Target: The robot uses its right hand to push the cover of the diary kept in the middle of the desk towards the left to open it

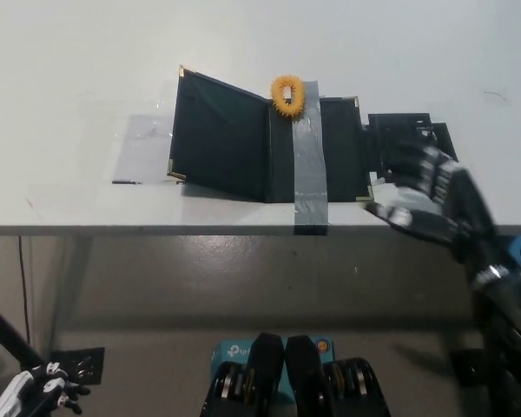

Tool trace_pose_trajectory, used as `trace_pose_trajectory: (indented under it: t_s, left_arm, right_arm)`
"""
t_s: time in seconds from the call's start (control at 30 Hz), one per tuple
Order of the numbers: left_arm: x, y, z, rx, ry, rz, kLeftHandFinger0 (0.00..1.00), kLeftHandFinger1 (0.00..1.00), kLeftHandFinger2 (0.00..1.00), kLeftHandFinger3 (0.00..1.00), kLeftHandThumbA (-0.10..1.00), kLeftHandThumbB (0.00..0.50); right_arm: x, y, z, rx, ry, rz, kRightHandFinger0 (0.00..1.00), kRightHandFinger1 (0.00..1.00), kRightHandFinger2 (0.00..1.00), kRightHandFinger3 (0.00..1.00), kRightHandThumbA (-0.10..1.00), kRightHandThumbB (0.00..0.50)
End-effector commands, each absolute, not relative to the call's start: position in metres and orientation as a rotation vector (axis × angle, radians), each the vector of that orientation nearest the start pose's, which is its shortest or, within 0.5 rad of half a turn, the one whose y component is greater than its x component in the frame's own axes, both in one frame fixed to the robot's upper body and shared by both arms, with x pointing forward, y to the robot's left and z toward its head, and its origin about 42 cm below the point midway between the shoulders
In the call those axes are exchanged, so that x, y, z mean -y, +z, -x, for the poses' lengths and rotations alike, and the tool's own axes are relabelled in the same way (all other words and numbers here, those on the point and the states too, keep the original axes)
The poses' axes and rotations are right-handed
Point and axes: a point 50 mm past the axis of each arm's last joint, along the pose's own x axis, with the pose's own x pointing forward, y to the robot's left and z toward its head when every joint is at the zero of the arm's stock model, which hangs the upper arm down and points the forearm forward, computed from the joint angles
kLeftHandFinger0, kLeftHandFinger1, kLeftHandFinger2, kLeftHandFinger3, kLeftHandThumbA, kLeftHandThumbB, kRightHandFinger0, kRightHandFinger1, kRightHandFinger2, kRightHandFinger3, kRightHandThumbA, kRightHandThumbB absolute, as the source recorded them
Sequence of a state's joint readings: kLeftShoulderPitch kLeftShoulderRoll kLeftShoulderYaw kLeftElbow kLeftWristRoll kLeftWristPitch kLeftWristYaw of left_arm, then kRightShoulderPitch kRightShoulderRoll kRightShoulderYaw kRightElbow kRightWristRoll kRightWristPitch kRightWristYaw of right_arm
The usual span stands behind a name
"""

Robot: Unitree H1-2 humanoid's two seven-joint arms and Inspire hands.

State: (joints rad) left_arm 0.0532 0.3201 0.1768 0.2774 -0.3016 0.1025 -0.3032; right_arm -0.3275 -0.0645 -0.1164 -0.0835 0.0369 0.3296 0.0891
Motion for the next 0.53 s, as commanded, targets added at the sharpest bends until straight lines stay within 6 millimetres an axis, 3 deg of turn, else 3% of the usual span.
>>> trace_pose_trajectory:
  t_s: [0.0,0.07,0.2,0.33,0.5]
  left_arm:
    - [-0.391,0.043,-0.231,-0.26,0.05,0.13,0.34,0.46,0.25,0.32,0.32,0.5]
    - [-0.391,0.041,-0.229,-0.258,0.053,0.132,0.34,0.47,0.25,0.32,0.32,0.5]
    - [-0.392,0.039,-0.226,-0.252,0.053,0.122,0.35,0.47,0.26,0.33,0.33,0.5]
    - [-0.394,0.037,-0.226,-0.26,0.062,0.151,0.35,0.46,0.24,0.32,0.3,0.5]
    - [-0.394,0.037,-0.226,-0.259,0.066,0.147,0.37,0.46,0.23,0.3,0.31,0.5]
  right_arm:
    - [0.314,0.218,-0.295,0.245,-0.176,-0.507,0.46,0.57,0.63,0.75,1.0,0.249]
    - [0.319,0.213,-0.29,0.239,-0.192,-0.507,0.45,0.56,0.63,0.76,1.0,0.241]
    - [0.339,0.186,-0.274,0.196,-0.266,-0.527,0.38,0.49,0.6,0.7,0.96,0.269]
    - [0.364,0.138,-0.253,0.118,-0.411,-0.4,0.33,0.42,0.5,0.6,0.9,0.312]
    - [0.375,0.109,-0.249,0.07,-0.513,-0.294,0.23,0.31,0.39,0.5,0.9,0.304]
